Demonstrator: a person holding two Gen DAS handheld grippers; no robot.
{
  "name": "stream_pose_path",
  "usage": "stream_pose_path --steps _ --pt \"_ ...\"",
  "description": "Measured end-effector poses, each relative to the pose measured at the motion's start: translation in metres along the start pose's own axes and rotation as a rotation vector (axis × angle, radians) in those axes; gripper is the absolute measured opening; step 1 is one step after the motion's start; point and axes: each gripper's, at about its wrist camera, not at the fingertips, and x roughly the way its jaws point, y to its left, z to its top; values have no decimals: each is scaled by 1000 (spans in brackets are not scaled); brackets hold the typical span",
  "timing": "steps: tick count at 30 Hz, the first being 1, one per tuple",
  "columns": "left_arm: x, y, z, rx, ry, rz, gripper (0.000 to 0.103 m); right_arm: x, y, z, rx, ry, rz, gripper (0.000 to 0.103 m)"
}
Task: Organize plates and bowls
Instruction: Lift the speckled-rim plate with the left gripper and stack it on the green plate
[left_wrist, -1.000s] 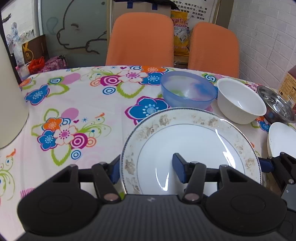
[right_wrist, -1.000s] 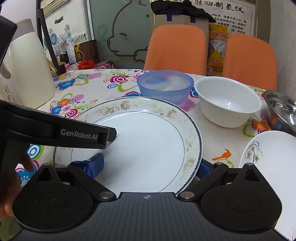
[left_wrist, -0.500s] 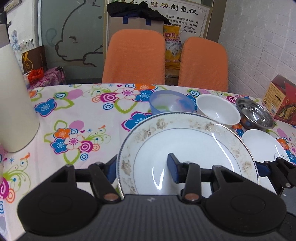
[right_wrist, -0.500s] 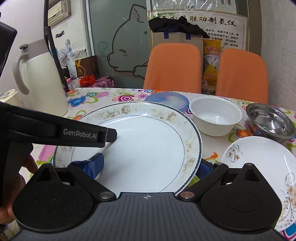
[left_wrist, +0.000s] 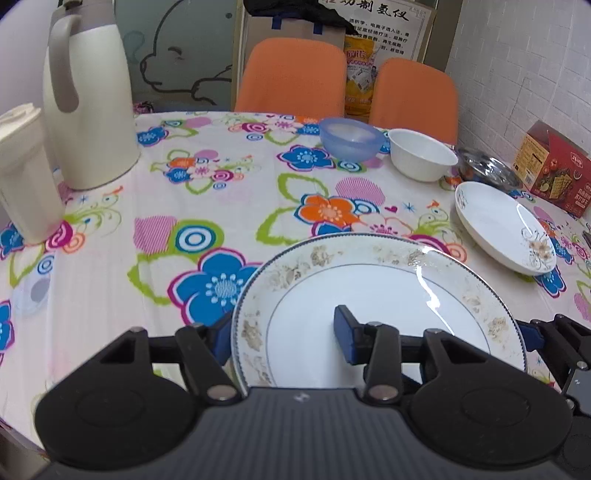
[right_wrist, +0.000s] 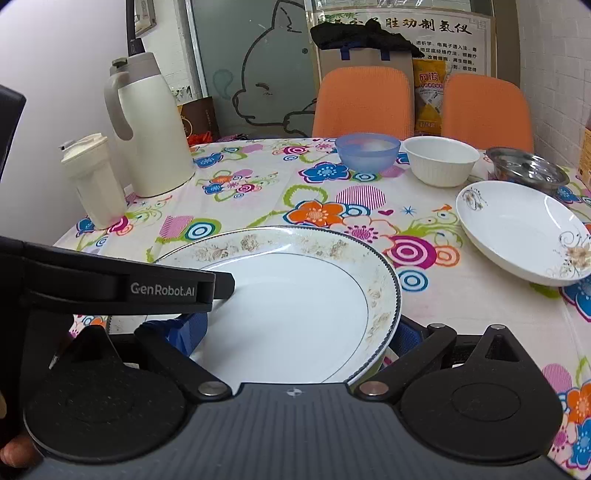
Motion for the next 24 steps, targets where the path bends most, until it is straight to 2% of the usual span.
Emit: stream_pose_path --steps 4,12,13,15,19,24 --pt "2 3 -13 -20 10 -2 42 2 5 -8 -20 -2 -16 88" --pt "13 9 -10 -51 8 -28 44 13 5 -7 -96 -17 -49 87" --pt "9 8 -10 -39 -7 -25 47 13 4 -7 -101 -21 -46 86" --pt "-1 7 -8 -19 -47 -25 65 12 -3 -6 -64 -19 -45 86" --pt "-18 4 -3 23 -116 3 68 -2 -12 -3 -28 -83 -61 86" --pt "-18 1 1 20 -113 -12 69 -14 -18 -3 -13 -105 -61 86"
